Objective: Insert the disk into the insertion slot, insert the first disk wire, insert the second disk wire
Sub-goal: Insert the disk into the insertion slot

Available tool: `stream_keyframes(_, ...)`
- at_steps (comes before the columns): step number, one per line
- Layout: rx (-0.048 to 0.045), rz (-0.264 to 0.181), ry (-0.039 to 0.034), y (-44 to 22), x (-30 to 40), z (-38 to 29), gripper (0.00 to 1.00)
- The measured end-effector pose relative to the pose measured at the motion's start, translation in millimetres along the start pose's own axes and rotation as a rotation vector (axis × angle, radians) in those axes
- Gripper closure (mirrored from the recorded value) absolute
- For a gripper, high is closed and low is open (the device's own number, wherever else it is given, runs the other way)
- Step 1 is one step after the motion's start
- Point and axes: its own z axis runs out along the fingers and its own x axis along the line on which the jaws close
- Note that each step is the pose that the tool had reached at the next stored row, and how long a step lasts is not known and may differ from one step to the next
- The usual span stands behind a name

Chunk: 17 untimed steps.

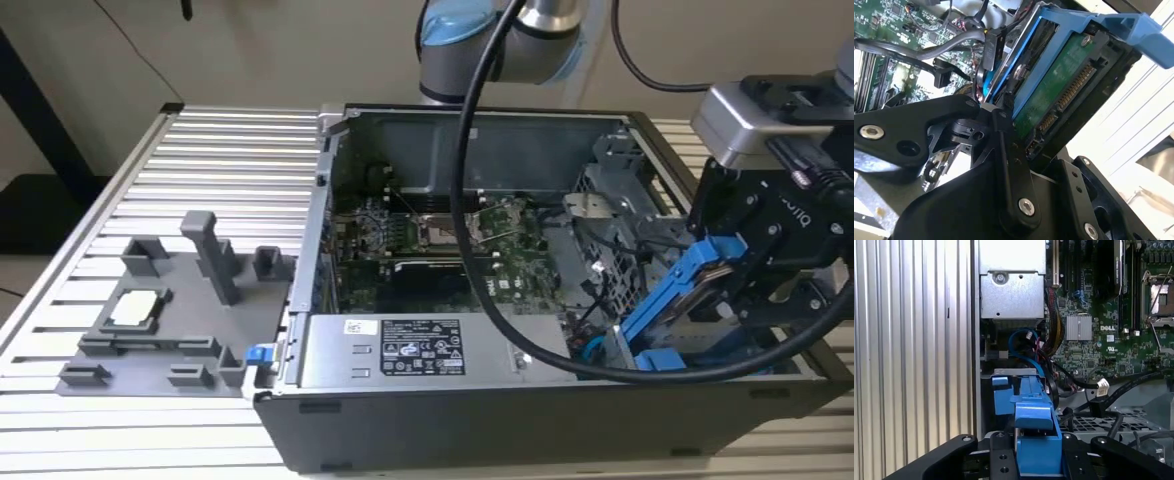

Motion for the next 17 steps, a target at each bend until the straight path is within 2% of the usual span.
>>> stream_keyframes(6,-0.0001,0.0,0.0001,0.0,0.0,0.3,0.67)
stream_keyframes(7,-0.0001,0.0,0.0001,0.0,0.0,0.3,0.6)
stream_keyframes(9,0.0,0.0,0.0,0.0,0.0,0.4,0.6)
stream_keyframes(10,0.0,0.0,0.0,0.0,0.0,0.5,0.53)
stream_keyframes(13,0.0,0.0,-0.0001,0.0,0.0,0.4,0.53)
stream_keyframes(14,0.0,0.0,-0.0001,0.1,0.0,-1.5,0.53)
stream_keyframes(17,-0.0001,0.0,-0.0001,0.6,-0.7,-14.7,0.53)
